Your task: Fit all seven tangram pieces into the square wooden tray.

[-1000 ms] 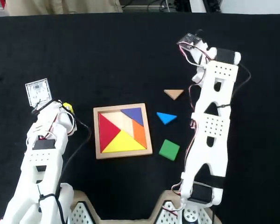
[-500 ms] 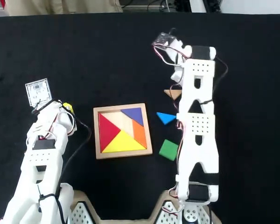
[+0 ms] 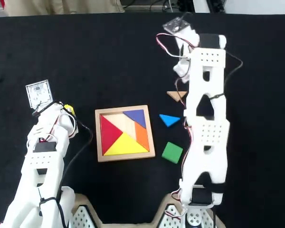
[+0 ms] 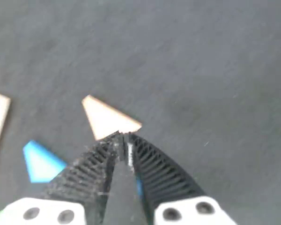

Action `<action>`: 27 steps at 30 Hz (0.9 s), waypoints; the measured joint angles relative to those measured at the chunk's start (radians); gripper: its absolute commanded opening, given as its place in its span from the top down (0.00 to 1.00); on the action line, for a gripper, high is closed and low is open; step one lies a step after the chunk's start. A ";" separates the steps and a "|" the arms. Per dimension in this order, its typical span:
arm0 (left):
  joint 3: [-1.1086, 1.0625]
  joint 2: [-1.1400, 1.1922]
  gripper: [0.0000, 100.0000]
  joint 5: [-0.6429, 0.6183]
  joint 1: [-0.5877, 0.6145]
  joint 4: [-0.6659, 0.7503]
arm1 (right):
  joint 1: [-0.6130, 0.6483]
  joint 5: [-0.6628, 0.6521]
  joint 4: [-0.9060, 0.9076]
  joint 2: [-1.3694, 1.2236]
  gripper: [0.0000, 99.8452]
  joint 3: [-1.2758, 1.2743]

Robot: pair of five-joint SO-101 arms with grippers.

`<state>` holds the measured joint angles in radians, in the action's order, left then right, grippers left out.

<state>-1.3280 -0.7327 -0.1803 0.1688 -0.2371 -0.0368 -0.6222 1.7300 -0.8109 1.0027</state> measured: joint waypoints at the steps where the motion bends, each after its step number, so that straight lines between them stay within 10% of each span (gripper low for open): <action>1: 0.000 0.000 0.93 0.000 0.000 0.000 | 0.006 0.000 0.000 0.057 0.99 -0.069; 9: 0.000 0.000 0.93 0.000 -0.005 0.000 | 0.008 0.006 -0.028 0.476 0.99 -0.502; 17: 0.000 0.000 0.93 0.000 -0.006 0.000 | -0.048 -0.089 -0.471 0.592 0.99 -1.013; 27: 0.000 0.000 0.93 0.000 -0.006 0.000 | -0.052 -0.060 -0.551 0.483 0.85 -0.884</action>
<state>-1.3280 -0.7327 -0.1803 0.1626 -0.2371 -0.0890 -0.6820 1.1792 -0.3276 0.1189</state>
